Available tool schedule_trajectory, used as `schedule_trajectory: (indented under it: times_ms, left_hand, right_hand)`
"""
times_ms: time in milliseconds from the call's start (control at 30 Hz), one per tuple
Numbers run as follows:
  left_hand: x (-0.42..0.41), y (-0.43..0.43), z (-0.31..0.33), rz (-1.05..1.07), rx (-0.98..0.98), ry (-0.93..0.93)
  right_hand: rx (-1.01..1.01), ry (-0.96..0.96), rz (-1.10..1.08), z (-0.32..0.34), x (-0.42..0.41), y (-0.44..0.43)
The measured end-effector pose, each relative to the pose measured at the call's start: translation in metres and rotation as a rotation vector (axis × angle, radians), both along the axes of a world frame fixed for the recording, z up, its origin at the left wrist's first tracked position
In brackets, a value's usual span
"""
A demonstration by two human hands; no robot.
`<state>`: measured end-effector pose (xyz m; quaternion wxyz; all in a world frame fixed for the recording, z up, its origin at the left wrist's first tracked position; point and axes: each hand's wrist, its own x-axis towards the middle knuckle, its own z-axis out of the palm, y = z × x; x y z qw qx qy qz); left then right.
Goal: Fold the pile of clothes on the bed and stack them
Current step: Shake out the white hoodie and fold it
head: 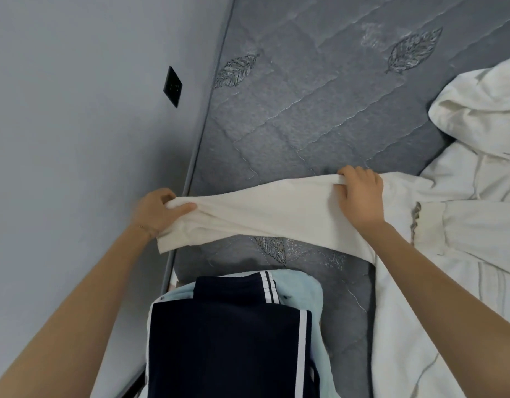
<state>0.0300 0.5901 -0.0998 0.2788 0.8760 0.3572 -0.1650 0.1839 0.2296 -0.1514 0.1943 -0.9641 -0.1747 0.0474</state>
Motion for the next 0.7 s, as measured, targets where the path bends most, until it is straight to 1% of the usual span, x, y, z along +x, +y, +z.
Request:
schedule_trajectory:
  times_ms: [100, 167, 233, 267, 333, 400, 467, 600, 633, 700]
  left_hand:
    - [-0.013, -0.002, -0.018, -0.015, -0.042, 0.137]
    - [-0.018, -0.006, -0.027, 0.020, -0.090, 0.158]
    - [-0.021, -0.009, -0.033, 0.082, -0.129, 0.105]
    - [-0.021, -0.011, -0.035, 0.103, -0.125, 0.062]
    - [-0.021, -0.019, -0.034, 0.128, -0.095, -0.039]
    - [-0.017, -0.031, -0.030, 0.105, -0.074, -0.136]
    - [-0.005, -0.048, -0.023, 0.070, -0.077, -0.212]
    - [0.026, -0.091, -0.010, 0.064, -0.158, -0.323]
    - [0.033, -0.104, -0.008, 0.063, -0.187, -0.333]
    - [0.045, -0.129, -0.005, 0.051, -0.242, -0.322]
  right_hand:
    - [-0.093, 0.083, -0.002, -0.010, -0.010, -0.002]
    - [-0.101, 0.082, -0.033, -0.012, -0.022, -0.005]
    - [-0.114, 0.029, -0.084, -0.012, -0.035, -0.009]
    - [-0.140, 0.046, -0.112, -0.014, -0.041, -0.011]
    - [-0.208, 0.232, -0.137, -0.019, -0.047, -0.016]
    - [-0.223, 0.395, -0.127, -0.025, -0.046, -0.019]
    - [-0.122, 0.415, -0.134, -0.022, -0.045, -0.020]
    - [0.254, 0.333, -0.153, 0.001, -0.056, -0.018]
    - [0.341, 0.350, -0.137, 0.009, -0.061, -0.017]
    - [0.504, 0.464, -0.105, 0.025, -0.072, -0.012]
